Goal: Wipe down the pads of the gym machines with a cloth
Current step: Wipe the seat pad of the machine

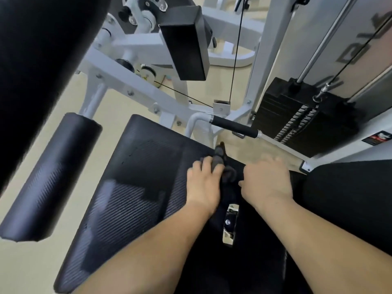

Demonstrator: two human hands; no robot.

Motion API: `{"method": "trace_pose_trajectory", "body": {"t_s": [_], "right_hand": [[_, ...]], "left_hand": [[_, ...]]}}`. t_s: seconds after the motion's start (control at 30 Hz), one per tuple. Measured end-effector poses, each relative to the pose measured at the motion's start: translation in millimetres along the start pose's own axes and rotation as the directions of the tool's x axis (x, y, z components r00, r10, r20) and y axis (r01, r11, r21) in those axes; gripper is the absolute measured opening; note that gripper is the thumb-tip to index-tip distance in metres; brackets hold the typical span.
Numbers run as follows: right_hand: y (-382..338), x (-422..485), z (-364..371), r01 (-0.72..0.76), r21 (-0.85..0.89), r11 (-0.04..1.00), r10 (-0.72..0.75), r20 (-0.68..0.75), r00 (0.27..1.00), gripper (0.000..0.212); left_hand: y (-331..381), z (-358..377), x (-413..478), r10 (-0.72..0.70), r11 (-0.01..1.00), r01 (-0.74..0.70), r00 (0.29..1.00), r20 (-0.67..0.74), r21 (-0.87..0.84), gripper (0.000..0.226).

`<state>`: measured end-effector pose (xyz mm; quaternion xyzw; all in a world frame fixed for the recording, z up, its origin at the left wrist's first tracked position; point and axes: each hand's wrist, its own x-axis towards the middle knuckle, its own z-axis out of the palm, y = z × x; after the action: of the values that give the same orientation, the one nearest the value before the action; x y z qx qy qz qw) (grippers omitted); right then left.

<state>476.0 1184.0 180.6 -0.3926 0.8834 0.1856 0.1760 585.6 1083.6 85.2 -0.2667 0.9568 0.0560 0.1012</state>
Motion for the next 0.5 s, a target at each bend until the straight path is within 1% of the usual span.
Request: {"method": "trace_pose_trajectory", "body": {"t_s": [0.03, 0.07, 0.1, 0.13, 0.17, 0.2, 0.23, 0.27, 0.3, 0.33, 0.37, 0.4, 0.43, 0.47, 0.5], "right_hand": [[-1, 0, 1, 0.005, -0.008, 1.0, -0.005, 0.01, 1.0, 0.031], [-2, -1, 1, 0.011, -0.02, 1.0, -0.011, 0.023, 1.0, 0.038], [-3, -1, 1, 0.017, -0.037, 0.999, -0.015, 0.044, 0.999, 0.043], [-5, -2, -1, 0.028, -0.057, 0.998, -0.024, 0.065, 0.998, 0.045], [-5, -3, -1, 0.029, -0.064, 0.998, -0.024, 0.081, 0.996, 0.045], [-4, -2, 0, 0.016, -0.048, 0.999, -0.011, 0.095, 0.995, 0.044], [-5, 1, -3, 0.005, -0.024, 1.0, -0.003, 0.104, 0.995, 0.043], [-5, 5, -4, 0.0, 0.003, 1.0, 0.0, 0.114, 0.994, 0.041], [-8, 10, -5, 0.005, 0.043, 0.999, -0.011, 0.126, 0.992, 0.039], [-11, 18, -3, 0.015, 0.105, 0.994, -0.03, 0.143, 0.989, 0.038], [-16, 28, 1, 0.021, 0.188, 0.982, -0.054, 0.17, 0.984, 0.04], [-20, 37, 4, 0.015, 0.28, 0.96, -0.075, 0.204, 0.976, 0.047], [-27, 46, 8, 0.008, 0.355, 0.935, -0.102, 0.247, 0.964, 0.058], [-33, 52, 12, 0.004, 0.393, 0.92, -0.13, 0.295, 0.946, 0.069], [-39, 57, 18, 0.011, 0.397, 0.918, -0.16, 0.345, 0.925, 0.078]], "left_hand": [[8, 10, -25, 0.118, 0.993, -0.118, 0.992, 0.056, 0.007, 0.052], [10, 17, -45, 0.266, 0.962, -0.272, 0.955, 0.132, 0.027, 0.052], [7, 20, -56, 0.392, 0.915, -0.403, 0.901, 0.185, 0.025, 0.051], [-4, 18, -61, 0.462, 0.877, -0.479, 0.86, 0.216, 0.031, 0.049], [-14, 14, -59, 0.487, 0.861, -0.507, 0.848, 0.21, 0.051, 0.049], [-25, 11, -54, 0.45, 0.881, -0.467, 0.876, 0.171, 0.076, 0.05], [-40, 4, -45, 0.348, 0.931, -0.357, 0.931, 0.11, 0.08, 0.05], [-53, -7, -34, 0.205, 0.977, -0.207, 0.978, 0.031, 0.061, 0.048], [-70, -18, -22, 0.041, 0.999, -0.04, 0.998, -0.045, 0.035, 0.046], [-87, -30, -11, -0.128, 0.991, 0.13, 0.987, -0.099, 0.011, 0.044], [-104, -40, -4, -0.303, 0.953, 0.302, 0.943, -0.139, -0.033, 0.043], [-118, -48, 0, -0.458, 0.889, 0.449, 0.875, -0.156, -0.093, 0.042], [-130, -52, -4, -0.581, 0.813, 0.563, 0.798, -0.16, -0.145, 0.041], [-137, -51, -15, -0.658, 0.753, 0.634, 0.736, -0.162, -0.179, 0.041], [-137, -45, -32, -0.696, 0.717, 0.665, 0.695, -0.181, -0.207, 0.04]]}}
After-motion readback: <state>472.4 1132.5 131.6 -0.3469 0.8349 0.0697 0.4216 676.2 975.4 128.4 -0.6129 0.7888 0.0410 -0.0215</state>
